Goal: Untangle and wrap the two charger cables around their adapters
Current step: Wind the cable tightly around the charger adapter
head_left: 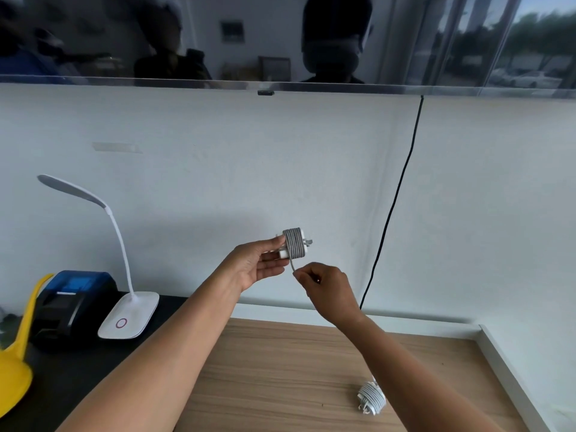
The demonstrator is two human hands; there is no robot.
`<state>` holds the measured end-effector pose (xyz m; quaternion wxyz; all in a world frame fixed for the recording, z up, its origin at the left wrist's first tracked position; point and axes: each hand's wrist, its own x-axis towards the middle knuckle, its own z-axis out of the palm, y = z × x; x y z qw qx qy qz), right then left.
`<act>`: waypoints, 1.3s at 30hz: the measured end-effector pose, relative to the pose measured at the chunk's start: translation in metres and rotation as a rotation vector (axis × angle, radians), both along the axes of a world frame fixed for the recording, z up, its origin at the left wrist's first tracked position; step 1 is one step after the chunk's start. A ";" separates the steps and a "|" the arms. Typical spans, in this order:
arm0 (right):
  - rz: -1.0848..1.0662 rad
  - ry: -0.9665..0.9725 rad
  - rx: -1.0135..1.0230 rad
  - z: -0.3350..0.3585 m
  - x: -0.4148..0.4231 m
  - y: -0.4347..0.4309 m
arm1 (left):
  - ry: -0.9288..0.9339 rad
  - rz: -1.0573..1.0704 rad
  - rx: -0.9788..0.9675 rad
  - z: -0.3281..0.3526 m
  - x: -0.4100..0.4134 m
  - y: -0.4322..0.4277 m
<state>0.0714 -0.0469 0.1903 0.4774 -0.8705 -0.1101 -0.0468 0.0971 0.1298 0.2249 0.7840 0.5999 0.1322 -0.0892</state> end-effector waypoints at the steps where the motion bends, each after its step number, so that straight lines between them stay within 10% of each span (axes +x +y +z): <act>1: 0.019 0.053 0.048 -0.001 0.001 -0.001 | 0.000 -0.013 -0.006 0.001 -0.001 -0.001; 22: 0.016 0.256 0.186 0.044 0.030 -0.023 | -0.072 -0.374 0.446 0.017 -0.007 0.002; 39: -0.162 0.257 0.529 0.009 0.008 0.007 | -0.098 0.188 -0.089 -0.037 -0.021 -0.051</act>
